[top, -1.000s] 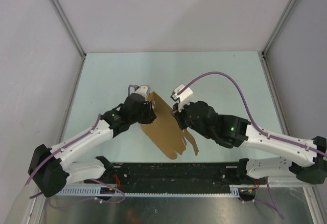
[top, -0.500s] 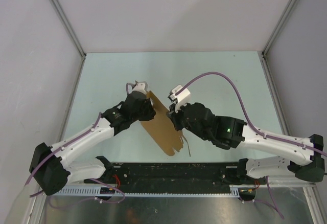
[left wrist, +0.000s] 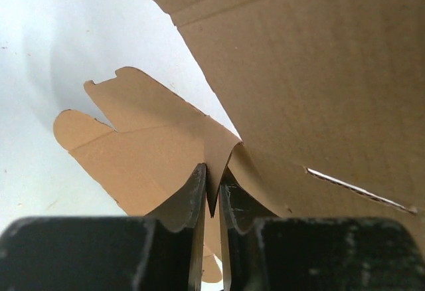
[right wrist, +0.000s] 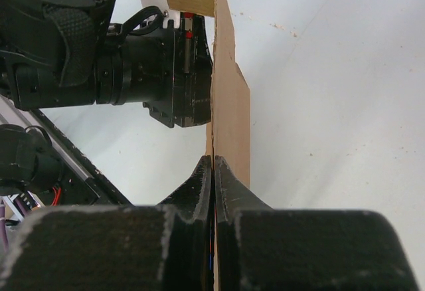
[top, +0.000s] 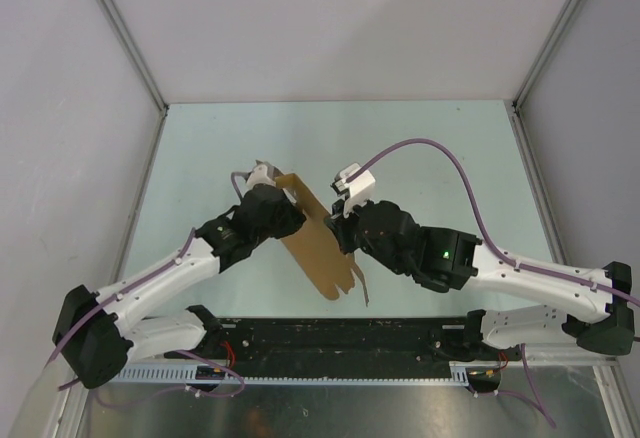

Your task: Fold the paper box

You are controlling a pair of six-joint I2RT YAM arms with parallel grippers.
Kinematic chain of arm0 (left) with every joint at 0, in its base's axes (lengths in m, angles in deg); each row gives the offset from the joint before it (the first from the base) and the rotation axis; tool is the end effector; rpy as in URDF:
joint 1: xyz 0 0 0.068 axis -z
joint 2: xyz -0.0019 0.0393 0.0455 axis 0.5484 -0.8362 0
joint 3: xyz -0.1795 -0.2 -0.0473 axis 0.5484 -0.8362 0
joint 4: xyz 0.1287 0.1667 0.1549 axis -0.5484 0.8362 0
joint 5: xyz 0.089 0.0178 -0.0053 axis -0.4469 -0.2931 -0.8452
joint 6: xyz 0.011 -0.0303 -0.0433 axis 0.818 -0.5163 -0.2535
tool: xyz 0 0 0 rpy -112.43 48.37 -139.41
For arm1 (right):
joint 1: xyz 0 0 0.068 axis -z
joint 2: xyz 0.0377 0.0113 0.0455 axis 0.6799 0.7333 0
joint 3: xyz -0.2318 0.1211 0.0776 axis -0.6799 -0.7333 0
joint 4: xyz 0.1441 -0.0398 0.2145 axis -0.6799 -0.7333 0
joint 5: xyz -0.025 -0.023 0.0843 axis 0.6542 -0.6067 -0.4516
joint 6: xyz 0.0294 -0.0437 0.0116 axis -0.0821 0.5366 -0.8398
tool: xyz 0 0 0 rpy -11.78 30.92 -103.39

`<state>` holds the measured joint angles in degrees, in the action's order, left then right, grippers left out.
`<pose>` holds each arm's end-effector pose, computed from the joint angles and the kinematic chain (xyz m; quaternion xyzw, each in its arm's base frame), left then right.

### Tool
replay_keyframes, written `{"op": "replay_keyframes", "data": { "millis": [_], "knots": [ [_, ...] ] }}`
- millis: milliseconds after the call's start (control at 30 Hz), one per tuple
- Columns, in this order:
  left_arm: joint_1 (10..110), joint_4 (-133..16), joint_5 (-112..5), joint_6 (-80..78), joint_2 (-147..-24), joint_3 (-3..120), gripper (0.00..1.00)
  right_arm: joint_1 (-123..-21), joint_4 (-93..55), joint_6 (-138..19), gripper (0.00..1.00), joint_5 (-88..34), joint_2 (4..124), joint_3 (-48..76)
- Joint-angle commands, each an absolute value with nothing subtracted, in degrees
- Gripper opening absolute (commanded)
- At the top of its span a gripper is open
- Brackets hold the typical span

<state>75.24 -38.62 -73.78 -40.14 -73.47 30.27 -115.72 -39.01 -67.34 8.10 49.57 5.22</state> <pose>0.1825 -0.1542 0.2604 -0.1126 0.8836 -0.2558 0.3757 0.0922 0.2429 0.3800 -0.2661 0.7628 0.2424 0.5372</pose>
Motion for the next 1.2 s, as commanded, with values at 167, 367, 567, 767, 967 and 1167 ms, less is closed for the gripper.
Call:
{"op": "replay_keyframes", "data": {
  "millis": [167, 367, 567, 767, 967, 1167],
  "knots": [
    [75.54, -44.91, -75.49, -47.45, -71.04, 28.82, 0.14, -116.14, -37.11, -68.44, 0.01, 9.09, 49.62, 7.67],
    [75.54, -44.91, -74.7, -43.94, -69.9, 28.03, 0.32, -116.05, -37.72, -67.39, 0.02, 9.8, 49.54, 7.58],
    [75.36, -44.3, -69.97, -38.94, -63.58, 24.43, 0.59, -112.28, -39.92, -66.07, 0.06, 6.2, 48.66, 7.67],
    [75.27, -41.4, -65.3, -31.72, -50.67, 21.88, 0.64, -101.48, -45.27, -64.48, 0.05, -5.83, 47.78, 7.67],
    [75.27, -36.13, -63.61, -26.36, -41.71, 24.42, 0.64, -88.03, -49.93, -59.75, 0.01, -26.38, 47.25, 7.67],
    [75.27, -32.53, -71.52, -18.71, -40.72, 29.87, 0.7, -78.72, -53.89, -52.63, 0.0, -48.01, 49.62, 7.67]
  ]
}}
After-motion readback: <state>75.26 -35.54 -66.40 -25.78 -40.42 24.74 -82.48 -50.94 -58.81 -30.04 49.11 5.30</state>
